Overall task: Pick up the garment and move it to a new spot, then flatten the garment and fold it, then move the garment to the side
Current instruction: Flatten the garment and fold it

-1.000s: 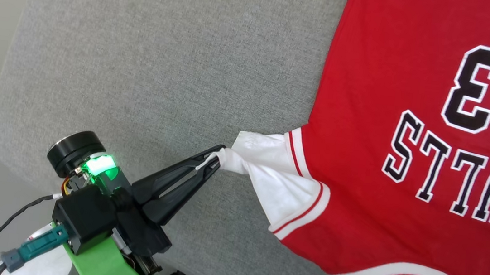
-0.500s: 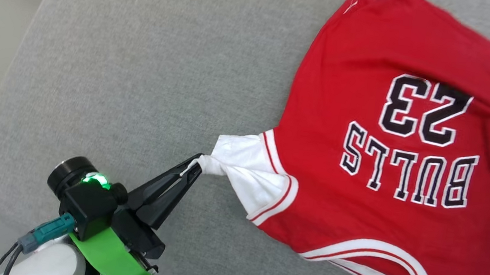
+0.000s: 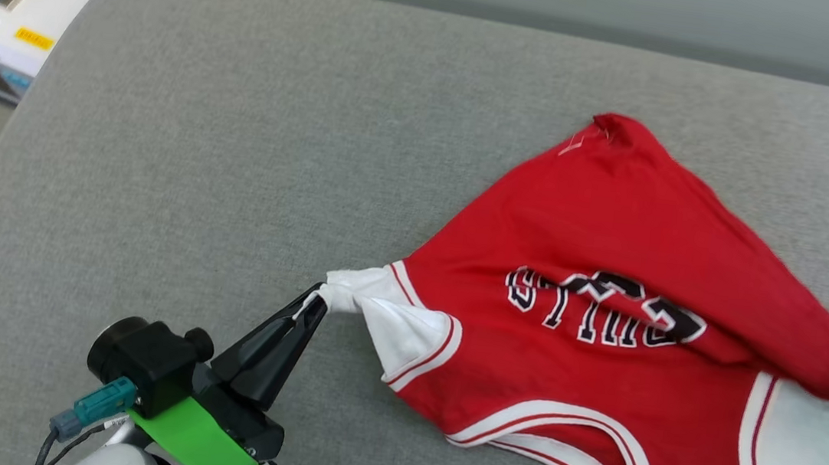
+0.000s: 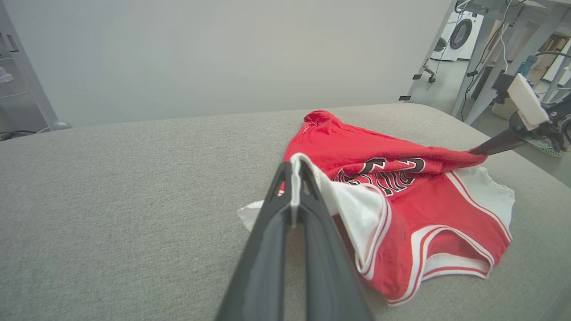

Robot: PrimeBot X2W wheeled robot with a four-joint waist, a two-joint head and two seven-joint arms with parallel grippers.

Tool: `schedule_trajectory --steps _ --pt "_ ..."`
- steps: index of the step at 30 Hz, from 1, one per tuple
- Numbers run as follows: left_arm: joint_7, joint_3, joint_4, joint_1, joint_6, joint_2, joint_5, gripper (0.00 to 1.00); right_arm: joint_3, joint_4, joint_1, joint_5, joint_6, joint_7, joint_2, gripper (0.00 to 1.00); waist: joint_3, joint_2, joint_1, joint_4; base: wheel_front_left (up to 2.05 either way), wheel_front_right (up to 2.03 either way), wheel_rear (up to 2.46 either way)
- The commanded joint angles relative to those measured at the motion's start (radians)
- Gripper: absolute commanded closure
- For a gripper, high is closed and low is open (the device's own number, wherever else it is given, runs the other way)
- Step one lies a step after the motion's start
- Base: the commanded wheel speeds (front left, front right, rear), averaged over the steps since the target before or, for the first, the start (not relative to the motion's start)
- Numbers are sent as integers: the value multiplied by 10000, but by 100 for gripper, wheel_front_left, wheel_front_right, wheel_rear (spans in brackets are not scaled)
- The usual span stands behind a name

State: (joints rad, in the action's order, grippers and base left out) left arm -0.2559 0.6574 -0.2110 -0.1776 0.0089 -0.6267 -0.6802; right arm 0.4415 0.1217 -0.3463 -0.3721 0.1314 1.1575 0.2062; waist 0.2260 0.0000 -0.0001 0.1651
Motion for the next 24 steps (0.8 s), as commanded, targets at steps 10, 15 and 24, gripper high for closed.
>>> schedule_trajectory --steps 10,15,24 --pt "-58 -718 364 476 -81 688 -29 100 163 -1151 1979 -407 -7 -493 -609 100 -599 0 1 -747 0 0 0" --pt "-58 -877 522 487 -248 911 75 100 -4 -1227 2431 -317 -7 -676 -613 31 -542 0 1 -753 0 0 0" --pt "-59 -941 650 462 -547 983 333 100 -1363 -2814 1636 -1088 -7 51 142 0 -448 0 1 -548 0 0 0"
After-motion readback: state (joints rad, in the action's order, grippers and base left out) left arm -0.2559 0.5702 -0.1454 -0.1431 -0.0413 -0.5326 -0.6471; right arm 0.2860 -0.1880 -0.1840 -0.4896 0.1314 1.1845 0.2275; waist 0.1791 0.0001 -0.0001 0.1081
